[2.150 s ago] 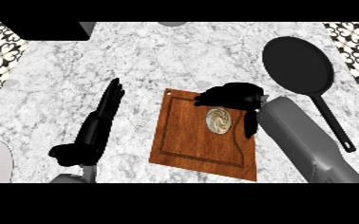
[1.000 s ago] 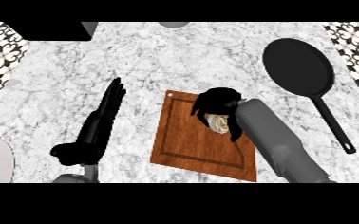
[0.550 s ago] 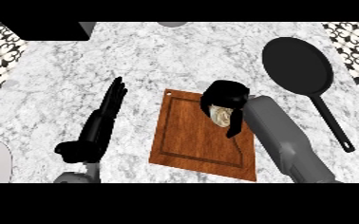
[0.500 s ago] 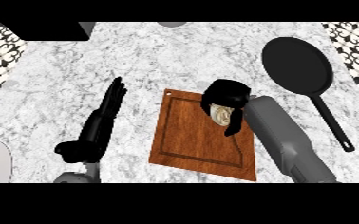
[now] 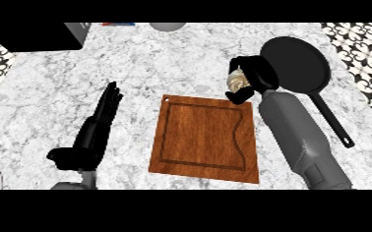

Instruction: Pick the cupcake from the cutting board and place it in the pan

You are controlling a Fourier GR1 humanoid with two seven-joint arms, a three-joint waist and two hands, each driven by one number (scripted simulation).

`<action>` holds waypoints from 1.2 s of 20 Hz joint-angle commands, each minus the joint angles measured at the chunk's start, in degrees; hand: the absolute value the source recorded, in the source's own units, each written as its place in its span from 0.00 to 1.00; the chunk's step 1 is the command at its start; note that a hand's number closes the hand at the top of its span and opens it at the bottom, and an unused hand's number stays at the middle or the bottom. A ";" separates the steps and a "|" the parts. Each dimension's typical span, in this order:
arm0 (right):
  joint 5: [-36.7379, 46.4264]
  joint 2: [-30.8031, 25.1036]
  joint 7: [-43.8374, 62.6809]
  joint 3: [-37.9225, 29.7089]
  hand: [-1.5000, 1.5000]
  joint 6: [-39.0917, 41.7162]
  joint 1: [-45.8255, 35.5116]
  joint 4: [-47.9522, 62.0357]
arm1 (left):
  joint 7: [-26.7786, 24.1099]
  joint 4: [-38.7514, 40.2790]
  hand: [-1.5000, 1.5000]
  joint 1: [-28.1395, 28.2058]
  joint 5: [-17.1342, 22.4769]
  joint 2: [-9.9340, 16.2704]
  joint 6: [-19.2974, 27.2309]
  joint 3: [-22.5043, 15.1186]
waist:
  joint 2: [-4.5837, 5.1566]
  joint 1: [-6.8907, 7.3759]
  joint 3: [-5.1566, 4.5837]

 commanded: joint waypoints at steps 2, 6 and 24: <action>1.34 5.48 19.59 -3.72 1.00 -12.61 -0.84 -7.04 | -1.01 0.71 0.50 0.28 -0.29 -0.33 0.08 -0.10 | 0.04 0.13 0.00; 3.50 5.29 29.98 -3.92 1.00 -12.27 0.79 -15.23 | 0.68 -1.96 0.50 0.35 0.40 0.49 -1.06 -0.12 | 0.47 1.28 0.11; -1.73 -10.15 19.12 -17.50 1.00 -27.93 5.58 -7.38 | -0.01 -0.15 0.50 -0.87 -0.86 -1.39 -2.39 -0.79 | 1.91 4.00 0.24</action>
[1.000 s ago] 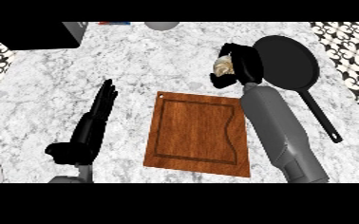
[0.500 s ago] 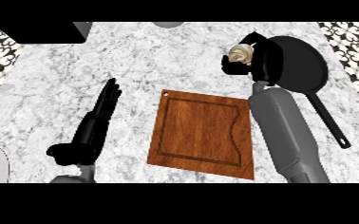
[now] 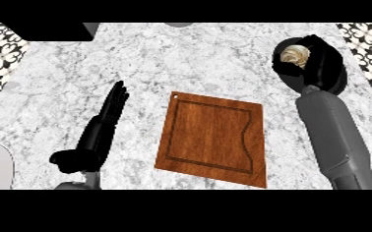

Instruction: Pick the cupcake from the cutting board and place it in the pan

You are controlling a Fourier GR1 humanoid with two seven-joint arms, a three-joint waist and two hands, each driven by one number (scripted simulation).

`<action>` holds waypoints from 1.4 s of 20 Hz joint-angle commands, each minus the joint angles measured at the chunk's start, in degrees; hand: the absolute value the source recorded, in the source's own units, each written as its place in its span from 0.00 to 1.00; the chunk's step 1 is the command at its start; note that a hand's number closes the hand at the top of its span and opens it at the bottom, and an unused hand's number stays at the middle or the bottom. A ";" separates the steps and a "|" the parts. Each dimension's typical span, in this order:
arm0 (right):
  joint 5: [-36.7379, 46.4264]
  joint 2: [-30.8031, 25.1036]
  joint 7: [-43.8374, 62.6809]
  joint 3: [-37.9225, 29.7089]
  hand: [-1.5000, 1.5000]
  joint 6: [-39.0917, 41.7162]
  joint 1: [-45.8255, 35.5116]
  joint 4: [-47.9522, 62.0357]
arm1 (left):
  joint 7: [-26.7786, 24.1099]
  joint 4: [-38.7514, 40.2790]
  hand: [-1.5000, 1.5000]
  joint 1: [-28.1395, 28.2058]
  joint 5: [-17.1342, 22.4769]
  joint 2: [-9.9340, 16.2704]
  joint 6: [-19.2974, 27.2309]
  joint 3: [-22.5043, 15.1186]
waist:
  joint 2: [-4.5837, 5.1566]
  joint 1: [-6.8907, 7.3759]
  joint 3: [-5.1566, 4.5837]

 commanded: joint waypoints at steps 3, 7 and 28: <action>-1.64 -6.19 -9.28 -5.90 1.00 -12.23 -2.78 13.52 | 1.71 0.65 0.50 -3.32 -0.81 -0.78 0.28 -0.16 | 0.51 1.00 0.09; -9.51 -9.41 -17.72 -11.62 1.00 -14.42 -6.29 18.86 | -0.74 2.24 0.50 -3.69 -0.31 -0.74 -0.94 0.19 | 1.07 2.03 0.20; -17.05 -17.35 -26.13 -18.27 0.00 12.07 -12.19 37.46 | 1.40 2.20 0.50 -6.18 -1.39 -2.16 -1.09 -1.69 | 2.44 5.09 0.55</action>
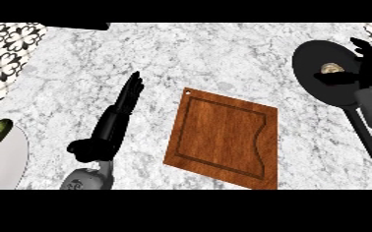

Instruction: Pick the cupcake from the cutting board and place it in the pan

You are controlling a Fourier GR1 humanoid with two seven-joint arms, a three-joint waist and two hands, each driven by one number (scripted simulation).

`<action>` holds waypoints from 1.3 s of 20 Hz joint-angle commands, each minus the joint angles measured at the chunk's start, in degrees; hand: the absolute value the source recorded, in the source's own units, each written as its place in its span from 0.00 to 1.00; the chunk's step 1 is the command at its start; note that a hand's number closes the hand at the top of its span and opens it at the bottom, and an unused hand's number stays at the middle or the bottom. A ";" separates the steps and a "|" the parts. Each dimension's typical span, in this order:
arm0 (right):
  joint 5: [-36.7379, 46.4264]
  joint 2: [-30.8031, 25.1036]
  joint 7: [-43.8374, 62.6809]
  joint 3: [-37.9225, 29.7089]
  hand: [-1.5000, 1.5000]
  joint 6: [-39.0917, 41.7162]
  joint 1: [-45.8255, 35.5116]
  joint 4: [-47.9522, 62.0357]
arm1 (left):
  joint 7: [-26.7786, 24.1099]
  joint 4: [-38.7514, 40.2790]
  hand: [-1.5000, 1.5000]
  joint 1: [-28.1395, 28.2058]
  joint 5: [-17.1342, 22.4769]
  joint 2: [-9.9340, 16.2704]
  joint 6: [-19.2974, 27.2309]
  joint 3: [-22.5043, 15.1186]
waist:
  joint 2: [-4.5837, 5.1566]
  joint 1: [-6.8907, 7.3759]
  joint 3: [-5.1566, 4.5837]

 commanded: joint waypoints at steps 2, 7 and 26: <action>-5.62 1.60 -7.48 -5.32 0.00 -1.92 -0.20 -2.43 | 0.81 -0.98 0.50 0.21 0.01 -0.06 0.23 0.02 | -0.27 -0.24 0.11; -12.00 0.36 -14.07 -11.28 0.00 0.23 0.15 -3.58 | -1.00 0.34 0.50 1.89 0.33 -0.42 0.11 0.22 | -0.48 -1.29 -0.04; -22.19 -4.94 -34.05 -15.34 0.00 33.96 15.08 -1.44 | -0.79 -2.29 0.50 4.61 0.15 0.97 -0.20 2.22 | -2.05 -4.08 -0.33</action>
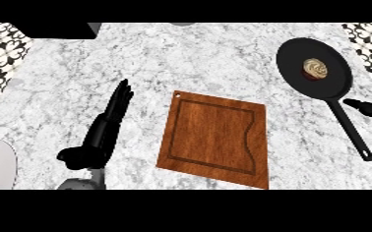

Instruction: Pick the cupcake from the cutting board and place it in the pan

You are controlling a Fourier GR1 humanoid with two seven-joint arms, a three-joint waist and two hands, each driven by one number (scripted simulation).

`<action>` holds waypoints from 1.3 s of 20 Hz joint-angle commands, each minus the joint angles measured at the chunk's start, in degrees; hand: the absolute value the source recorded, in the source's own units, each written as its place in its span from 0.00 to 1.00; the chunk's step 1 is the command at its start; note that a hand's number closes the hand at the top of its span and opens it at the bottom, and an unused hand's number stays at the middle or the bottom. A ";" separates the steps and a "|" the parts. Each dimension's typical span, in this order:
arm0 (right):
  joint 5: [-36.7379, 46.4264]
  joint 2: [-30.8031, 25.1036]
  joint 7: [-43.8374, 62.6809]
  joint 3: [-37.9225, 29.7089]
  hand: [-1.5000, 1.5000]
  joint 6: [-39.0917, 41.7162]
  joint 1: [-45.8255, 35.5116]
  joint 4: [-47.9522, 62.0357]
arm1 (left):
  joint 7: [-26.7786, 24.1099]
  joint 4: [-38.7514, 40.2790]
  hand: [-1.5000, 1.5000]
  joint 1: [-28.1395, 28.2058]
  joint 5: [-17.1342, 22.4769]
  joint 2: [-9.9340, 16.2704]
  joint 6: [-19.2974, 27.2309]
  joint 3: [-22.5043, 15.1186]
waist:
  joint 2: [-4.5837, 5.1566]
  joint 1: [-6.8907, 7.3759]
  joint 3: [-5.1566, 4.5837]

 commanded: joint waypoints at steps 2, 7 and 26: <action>-0.56 0.74 -2.33 2.82 0.00 2.89 2.53 -2.30 | 5.53 -4.35 0.50 -0.93 0.02 0.09 1.07 0.93 | -0.53 -0.78 -0.13; -1.05 -0.55 -5.60 3.90 0.00 2.71 5.39 -1.40 | 5.49 -5.35 0.50 0.57 0.12 0.97 -0.73 0.81 | -0.38 -0.42 -0.07; -3.28 1.10 -6.84 11.19 0.00 -4.12 7.99 -3.61 | 5.15 -4.98 0.50 -0.67 0.08 0.20 -2.21 3.21 | -0.47 -0.67 -0.11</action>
